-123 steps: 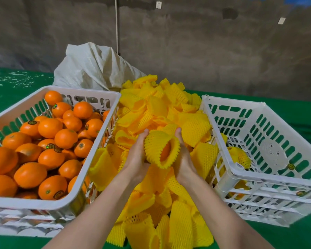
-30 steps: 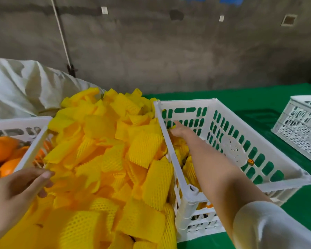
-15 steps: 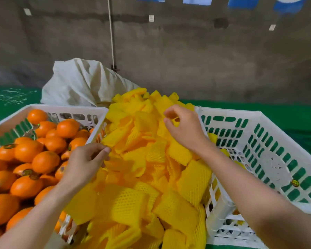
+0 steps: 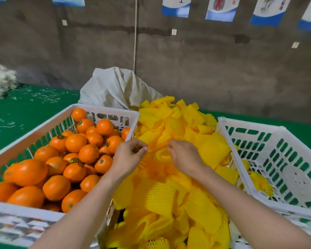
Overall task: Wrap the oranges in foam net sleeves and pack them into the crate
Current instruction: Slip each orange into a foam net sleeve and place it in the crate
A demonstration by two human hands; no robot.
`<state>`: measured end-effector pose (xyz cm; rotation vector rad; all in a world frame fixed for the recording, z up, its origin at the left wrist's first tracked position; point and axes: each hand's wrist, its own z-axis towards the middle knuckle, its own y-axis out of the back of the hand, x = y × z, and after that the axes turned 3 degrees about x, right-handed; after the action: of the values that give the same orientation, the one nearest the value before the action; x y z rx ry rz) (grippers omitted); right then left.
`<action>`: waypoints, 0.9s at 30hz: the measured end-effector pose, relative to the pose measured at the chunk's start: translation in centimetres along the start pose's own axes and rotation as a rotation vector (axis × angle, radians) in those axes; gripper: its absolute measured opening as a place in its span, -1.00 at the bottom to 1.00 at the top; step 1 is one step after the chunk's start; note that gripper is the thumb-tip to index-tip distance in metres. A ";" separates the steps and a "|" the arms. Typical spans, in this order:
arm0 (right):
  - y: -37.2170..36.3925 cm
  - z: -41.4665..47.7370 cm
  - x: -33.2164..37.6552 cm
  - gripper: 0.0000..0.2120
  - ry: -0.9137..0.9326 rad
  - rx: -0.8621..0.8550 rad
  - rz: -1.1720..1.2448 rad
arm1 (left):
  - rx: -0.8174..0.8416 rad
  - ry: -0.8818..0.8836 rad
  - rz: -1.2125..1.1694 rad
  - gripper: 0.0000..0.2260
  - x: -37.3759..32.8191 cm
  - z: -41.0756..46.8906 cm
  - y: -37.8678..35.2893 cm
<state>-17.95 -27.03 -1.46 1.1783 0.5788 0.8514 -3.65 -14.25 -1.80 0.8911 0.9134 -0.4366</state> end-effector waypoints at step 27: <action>5.0 -0.4 2.7 -0.96 0.126 -0.190 1.076 | 0.055 0.161 0.422 -0.67 5.3 3.3 8.2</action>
<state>-18.03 -23.92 3.26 1.2381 -0.1020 1.8497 6.39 -12.02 -1.25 1.1496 0.8332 -0.0259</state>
